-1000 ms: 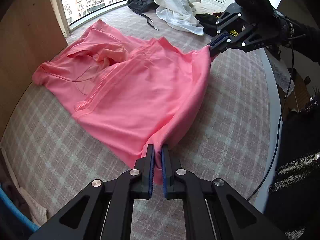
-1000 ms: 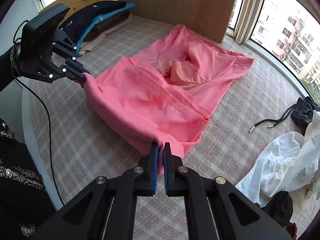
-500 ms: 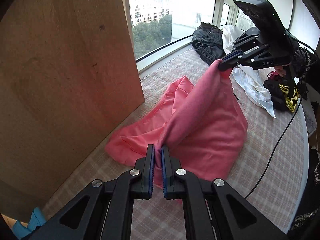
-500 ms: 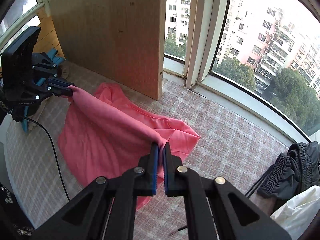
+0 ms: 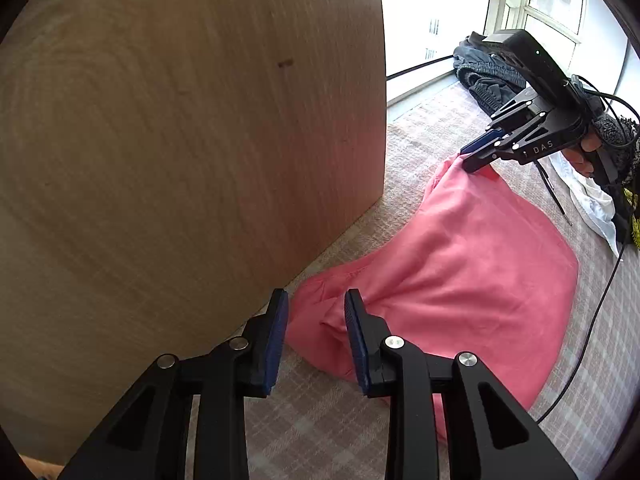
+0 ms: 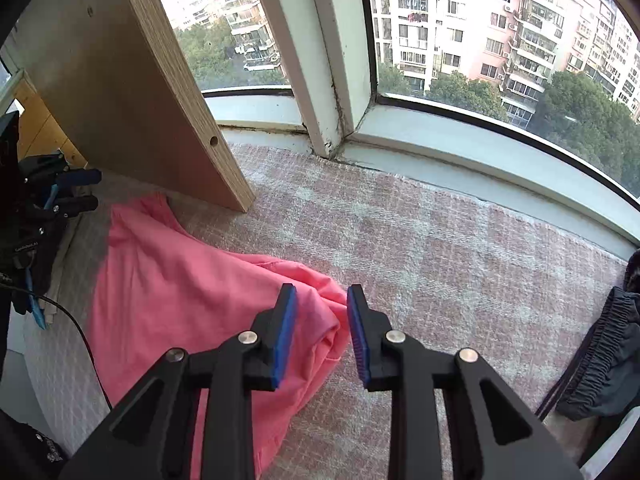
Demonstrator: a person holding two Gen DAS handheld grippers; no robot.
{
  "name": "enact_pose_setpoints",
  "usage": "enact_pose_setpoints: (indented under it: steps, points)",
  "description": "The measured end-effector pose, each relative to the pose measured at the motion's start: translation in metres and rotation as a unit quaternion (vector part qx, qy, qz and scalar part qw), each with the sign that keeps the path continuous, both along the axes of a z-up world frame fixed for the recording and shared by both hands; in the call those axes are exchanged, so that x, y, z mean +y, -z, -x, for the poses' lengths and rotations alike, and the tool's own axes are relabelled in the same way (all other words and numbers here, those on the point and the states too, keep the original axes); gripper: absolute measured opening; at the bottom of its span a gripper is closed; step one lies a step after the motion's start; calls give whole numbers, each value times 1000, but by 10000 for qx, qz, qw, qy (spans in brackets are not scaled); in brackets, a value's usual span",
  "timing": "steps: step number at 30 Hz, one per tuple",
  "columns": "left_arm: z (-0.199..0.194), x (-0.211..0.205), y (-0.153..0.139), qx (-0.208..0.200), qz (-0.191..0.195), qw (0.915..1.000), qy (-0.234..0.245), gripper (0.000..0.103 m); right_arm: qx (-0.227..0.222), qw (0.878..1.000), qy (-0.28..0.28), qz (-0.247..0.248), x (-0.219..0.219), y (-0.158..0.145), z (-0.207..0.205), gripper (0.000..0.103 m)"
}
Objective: Fold clothes
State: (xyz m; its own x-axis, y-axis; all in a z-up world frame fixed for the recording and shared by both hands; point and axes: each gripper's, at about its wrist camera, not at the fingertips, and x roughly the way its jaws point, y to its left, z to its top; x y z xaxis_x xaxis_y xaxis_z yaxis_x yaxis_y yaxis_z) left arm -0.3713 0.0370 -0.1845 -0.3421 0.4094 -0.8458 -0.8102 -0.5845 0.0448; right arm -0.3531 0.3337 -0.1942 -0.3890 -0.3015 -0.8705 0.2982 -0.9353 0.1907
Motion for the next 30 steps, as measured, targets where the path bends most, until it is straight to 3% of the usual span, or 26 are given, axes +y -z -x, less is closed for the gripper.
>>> enact_pose_setpoints:
  steps: [3, 7, 9, 10, 12, 13, 16, 18, 21, 22, 25, 26, 27, 29, 30]
  points:
    - [-12, -17, -11, -47, -144, 9999, -11, 27, 270, 9989, -17, 393, 7, -16, -15, 29]
    - [-26, -5, -1, -567, -471, 9963, 434, 27, -194, 9939, -541, 941, -17, 2, -15, 29]
    - [-28, 8, 7, -806, -693, 9923, 631, 30, -359, 9942, -686, 742, -33, 19, -9, 29]
    - [-24, 13, 13, -764, -649, 9932, 592, 30, -330, 9970, -547, 445, -35, 26, -5, 29]
    - [-12, 22, 32, -135, 159, 9998, 25, 26, -187, 9985, -280, 422, -26, 24, -4, 29]
    - [-4, 19, 38, -36, 360, 9990, -265, 27, -116, 9990, -147, 410, -21, 23, -3, 29]
    - [-5, 2, 30, 112, 264, 9977, -616, 26, 55, 9975, -205, 678, -17, 14, -14, 29]
    - [-18, 0, 19, 212, 84, 9989, -421, 26, -90, 9949, -387, 931, -25, 17, -20, 29]
    - [-27, 6, 11, -394, -723, 9966, 63, 31, -387, 9945, -469, 851, -38, 37, -17, 30]
    - [-25, 11, 16, -518, -776, 9956, 88, 31, -424, 9953, -463, 732, -40, 43, -15, 30]
    - [-7, 21, 44, -225, -77, 9988, -427, 32, -300, 9964, -209, 764, -29, 37, -12, 30]
    - [-2, 16, 44, -189, -124, 9978, -625, 46, -206, 9963, -118, 827, -21, 30, -15, 31]
    - [2, 11, 43, -154, -171, 9964, -817, 50, -112, 9960, -26, 889, -14, 24, -19, 33]
    - [-2, 3, 36, -110, -265, 9950, -956, 47, 35, 9960, 138, 884, 0, 16, -26, 54]
    - [-4, -1, 33, -95, -315, 9942, -1021, 47, 76, 9962, 204, 840, 6, 15, -28, 58]
